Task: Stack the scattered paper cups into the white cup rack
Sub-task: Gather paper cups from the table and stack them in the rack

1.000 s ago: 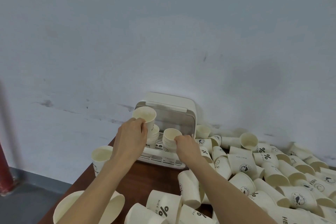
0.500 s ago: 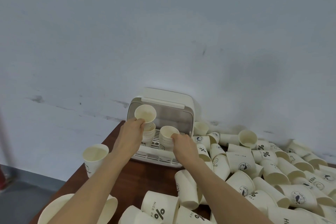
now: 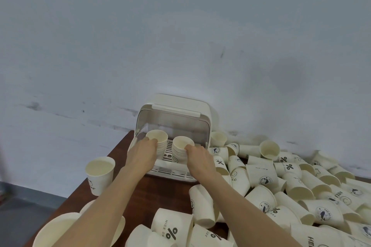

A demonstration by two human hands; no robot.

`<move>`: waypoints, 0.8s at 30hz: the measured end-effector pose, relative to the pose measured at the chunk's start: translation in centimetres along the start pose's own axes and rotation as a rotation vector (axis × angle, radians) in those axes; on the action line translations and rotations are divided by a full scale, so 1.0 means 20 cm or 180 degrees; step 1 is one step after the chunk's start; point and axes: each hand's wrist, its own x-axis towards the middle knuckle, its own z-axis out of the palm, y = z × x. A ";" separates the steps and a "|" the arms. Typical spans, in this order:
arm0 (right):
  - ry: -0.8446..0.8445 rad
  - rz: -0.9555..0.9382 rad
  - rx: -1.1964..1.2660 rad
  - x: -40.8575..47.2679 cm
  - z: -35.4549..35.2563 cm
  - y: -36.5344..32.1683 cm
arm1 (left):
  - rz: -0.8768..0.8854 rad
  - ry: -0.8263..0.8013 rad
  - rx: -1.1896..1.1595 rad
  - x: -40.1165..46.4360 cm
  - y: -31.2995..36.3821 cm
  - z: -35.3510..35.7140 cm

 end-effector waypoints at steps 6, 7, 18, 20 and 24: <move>0.0070 -0.0035 0.0072 -0.06 -0.06 -0.02 | -0.0060 -0.0102 -0.0082 -0.06 0.06 -0.06; 0.0089 -0.0025 0.0083 -0.08 -0.07 -0.03 | -0.0043 -0.0058 -0.0100 -0.08 0.06 -0.07; 0.0301 -0.0097 0.0265 -0.31 -0.41 -0.04 | 0.0159 0.0178 -0.0350 -0.35 0.18 -0.27; 0.0370 -0.0152 0.0294 -0.37 -0.47 -0.03 | 0.0222 0.0215 -0.0396 -0.40 0.19 -0.30; 0.0415 -0.0050 0.0352 -0.48 -0.53 0.02 | 0.0328 0.0216 -0.0418 -0.50 0.23 -0.35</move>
